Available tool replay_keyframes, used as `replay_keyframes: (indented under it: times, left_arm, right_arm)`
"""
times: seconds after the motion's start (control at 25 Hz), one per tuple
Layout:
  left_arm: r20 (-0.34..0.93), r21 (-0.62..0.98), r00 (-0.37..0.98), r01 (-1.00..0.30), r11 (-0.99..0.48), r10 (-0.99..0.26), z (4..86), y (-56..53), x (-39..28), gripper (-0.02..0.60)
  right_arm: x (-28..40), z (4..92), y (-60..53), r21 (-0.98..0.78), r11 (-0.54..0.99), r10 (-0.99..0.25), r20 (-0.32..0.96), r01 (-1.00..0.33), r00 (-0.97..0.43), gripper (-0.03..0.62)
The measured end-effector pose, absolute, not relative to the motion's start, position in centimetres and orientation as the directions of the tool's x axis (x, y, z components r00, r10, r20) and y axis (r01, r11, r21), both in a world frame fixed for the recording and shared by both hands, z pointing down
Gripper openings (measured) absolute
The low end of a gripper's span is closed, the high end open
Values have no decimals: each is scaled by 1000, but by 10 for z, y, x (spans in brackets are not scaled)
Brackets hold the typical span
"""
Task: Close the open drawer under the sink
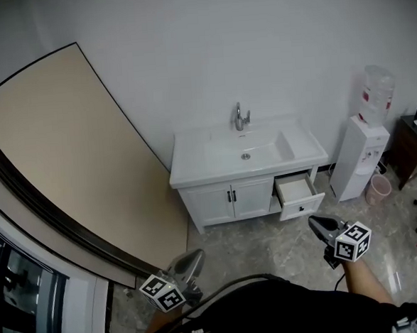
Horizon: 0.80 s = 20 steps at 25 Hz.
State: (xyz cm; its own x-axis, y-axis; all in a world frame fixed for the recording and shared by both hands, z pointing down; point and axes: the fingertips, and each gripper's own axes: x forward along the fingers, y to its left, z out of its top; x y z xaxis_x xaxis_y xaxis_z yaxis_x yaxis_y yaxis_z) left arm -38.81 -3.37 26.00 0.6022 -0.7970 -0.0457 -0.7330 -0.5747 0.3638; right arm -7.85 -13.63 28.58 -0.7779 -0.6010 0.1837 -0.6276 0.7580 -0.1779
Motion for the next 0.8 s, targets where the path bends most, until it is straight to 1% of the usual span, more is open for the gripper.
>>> replay_keyframes:
  times: [0.2,0.36,0.52,0.8]
  left_arm:
    - [-36,371,612,-726,-579,-790,263,-77,-438,-3]
    - [-53,384,606,-721,-576,-794,275,-106,-461,-3]
    - [-27,398,578,-742,-539,-816,282,-140,-465,-3]
    - [-22,380,500,-797,-470,-866,274,-232,-448,-2]
  right_arm:
    - [-132,289,-173,-177,759,-600,185,-627,-778,2]
    - [-150,297,-202,-175,766,-585,207,-618,-784,2]
    - [-149,305,-248,-192,764,-583,205,-616,-786,2]
    - [-146,301,-367,-192,821,-511,174,-538,-842,2]
